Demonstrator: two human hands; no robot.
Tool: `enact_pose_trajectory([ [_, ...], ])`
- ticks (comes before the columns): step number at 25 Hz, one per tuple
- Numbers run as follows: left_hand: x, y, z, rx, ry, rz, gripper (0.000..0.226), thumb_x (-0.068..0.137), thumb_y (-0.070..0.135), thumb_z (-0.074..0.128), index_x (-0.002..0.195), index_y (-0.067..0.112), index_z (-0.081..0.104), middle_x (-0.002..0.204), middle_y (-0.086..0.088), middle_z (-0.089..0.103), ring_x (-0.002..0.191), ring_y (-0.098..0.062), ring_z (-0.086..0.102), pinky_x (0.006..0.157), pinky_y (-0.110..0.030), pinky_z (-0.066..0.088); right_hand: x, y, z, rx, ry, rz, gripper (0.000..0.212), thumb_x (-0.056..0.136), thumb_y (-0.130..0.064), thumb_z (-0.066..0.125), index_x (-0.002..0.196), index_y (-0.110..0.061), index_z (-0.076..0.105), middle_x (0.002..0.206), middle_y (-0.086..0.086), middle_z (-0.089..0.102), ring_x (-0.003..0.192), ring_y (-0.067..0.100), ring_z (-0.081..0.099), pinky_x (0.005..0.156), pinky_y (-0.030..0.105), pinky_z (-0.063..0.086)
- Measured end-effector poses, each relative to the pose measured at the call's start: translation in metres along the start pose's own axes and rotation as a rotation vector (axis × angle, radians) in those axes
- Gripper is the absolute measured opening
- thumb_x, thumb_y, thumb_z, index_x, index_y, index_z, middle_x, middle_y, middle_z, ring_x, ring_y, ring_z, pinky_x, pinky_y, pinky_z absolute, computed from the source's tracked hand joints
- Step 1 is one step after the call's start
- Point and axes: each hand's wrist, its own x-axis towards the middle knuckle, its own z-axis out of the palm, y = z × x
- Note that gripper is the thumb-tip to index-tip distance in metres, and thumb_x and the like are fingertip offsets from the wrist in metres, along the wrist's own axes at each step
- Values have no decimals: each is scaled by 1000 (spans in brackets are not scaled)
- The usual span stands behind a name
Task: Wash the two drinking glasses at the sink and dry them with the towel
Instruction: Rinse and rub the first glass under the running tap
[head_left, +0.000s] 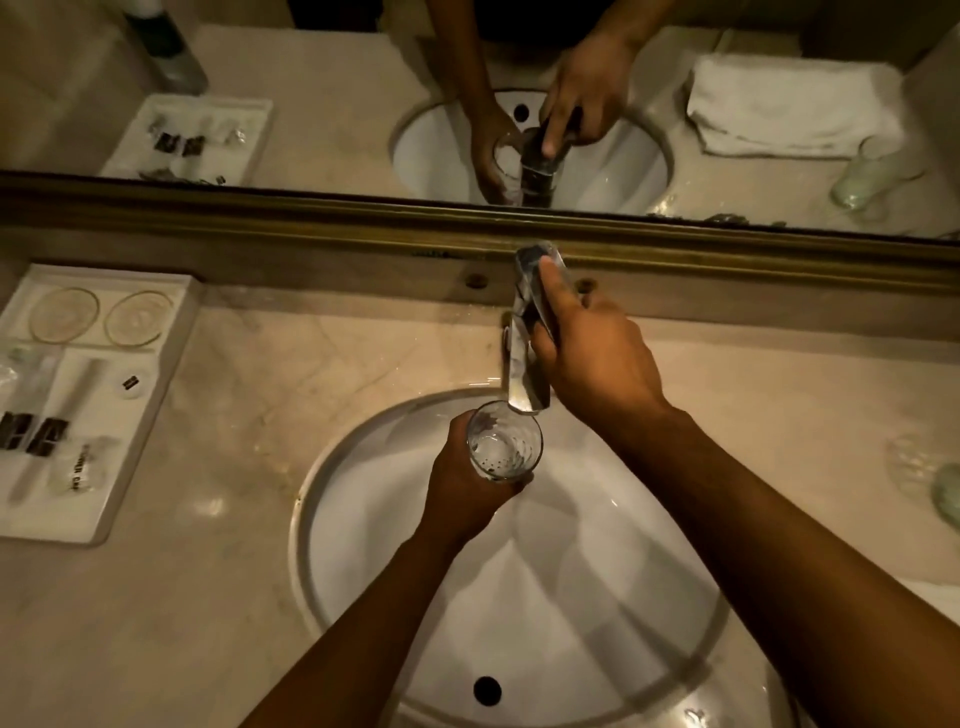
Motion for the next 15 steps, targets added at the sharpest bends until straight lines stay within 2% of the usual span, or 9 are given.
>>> enact_pose_trajectory([
  [3,7,2,-3,-8,55,22,87,58,26,99,127,39,48,114,23,63,107,-5,62,80,-1,43,14,-2,-7,-3,13,-55,69,101,-36,49,158,-33,9,113,17,60,91,29,62,78,46,56],
  [6,6,1,-5,17,37,30,87,57,26,99,128,35,49,117,18,64,108,-8,63,82,-7,44,19,0,-10,10,-12,-38,69,99,-36,51,157,-35,12,113,17,63,91,30,62,78,44,57],
  [10,2,4,1,26,43,28,88,57,28,100,129,35,49,119,19,64,109,-5,62,79,2,41,20,-1,-18,26,-15,-63,65,97,-34,57,154,-31,26,119,13,67,98,30,64,72,34,51],
  [15,3,4,4,43,12,43,91,58,28,100,131,35,46,119,20,61,107,-3,59,78,3,42,24,-6,-30,32,-43,-88,57,95,-30,60,148,-26,39,122,9,68,103,28,65,79,38,56],
])
